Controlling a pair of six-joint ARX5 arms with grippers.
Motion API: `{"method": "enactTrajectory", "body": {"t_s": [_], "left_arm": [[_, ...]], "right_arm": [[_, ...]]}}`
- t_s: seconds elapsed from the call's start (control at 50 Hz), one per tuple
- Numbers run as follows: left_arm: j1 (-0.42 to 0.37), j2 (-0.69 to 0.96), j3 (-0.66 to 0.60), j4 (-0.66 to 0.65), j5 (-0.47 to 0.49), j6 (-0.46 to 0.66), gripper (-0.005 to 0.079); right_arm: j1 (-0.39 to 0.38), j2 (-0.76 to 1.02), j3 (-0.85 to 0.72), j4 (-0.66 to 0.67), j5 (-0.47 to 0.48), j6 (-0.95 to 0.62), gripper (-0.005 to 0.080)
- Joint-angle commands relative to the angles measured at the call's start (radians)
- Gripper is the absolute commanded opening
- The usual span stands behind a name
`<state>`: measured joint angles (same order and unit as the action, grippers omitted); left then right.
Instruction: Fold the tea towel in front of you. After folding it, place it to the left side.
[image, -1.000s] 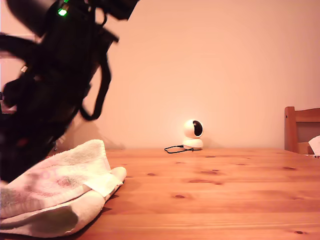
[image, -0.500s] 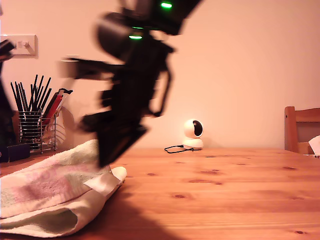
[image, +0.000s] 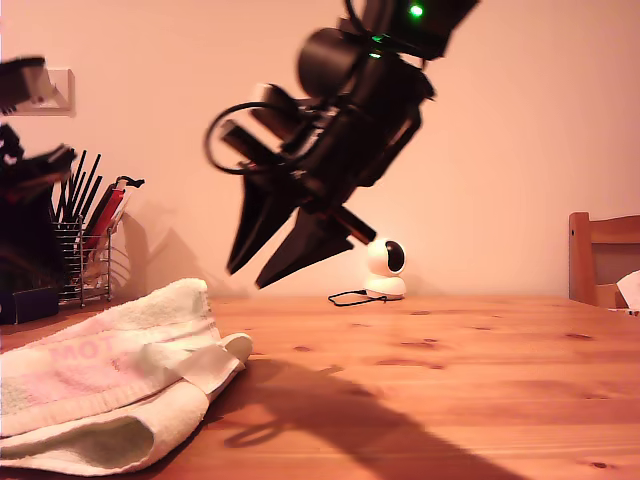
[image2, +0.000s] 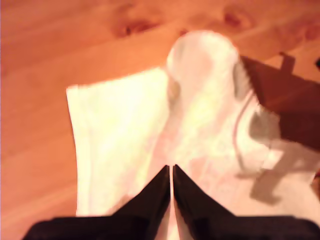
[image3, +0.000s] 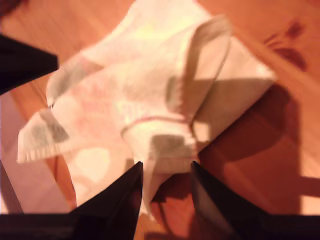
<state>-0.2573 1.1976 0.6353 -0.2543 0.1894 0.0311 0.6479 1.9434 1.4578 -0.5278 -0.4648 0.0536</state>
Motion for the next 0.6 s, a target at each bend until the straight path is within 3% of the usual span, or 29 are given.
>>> {"method": "enactTrajectory", "body": {"t_s": [0.0,0.2,0.58], "left_arm": [[0.002,-0.016,-0.014,0.012,0.005,0.002,-0.0019],[0.004,-0.016,-0.014,0.016,0.006,0.002,-0.0019],[0.004,-0.022,-0.014,-0.012,0.013,0.002,-0.0019]], "right_arm": [[0.006,0.028,0.006,0.020,-0.013,0.015,0.0271],[0.003,0.075,0.006,0.131,-0.118,0.082,0.0271],[-0.013,0.160,0.010,0.256,-0.137,0.105,0.0271]]}}
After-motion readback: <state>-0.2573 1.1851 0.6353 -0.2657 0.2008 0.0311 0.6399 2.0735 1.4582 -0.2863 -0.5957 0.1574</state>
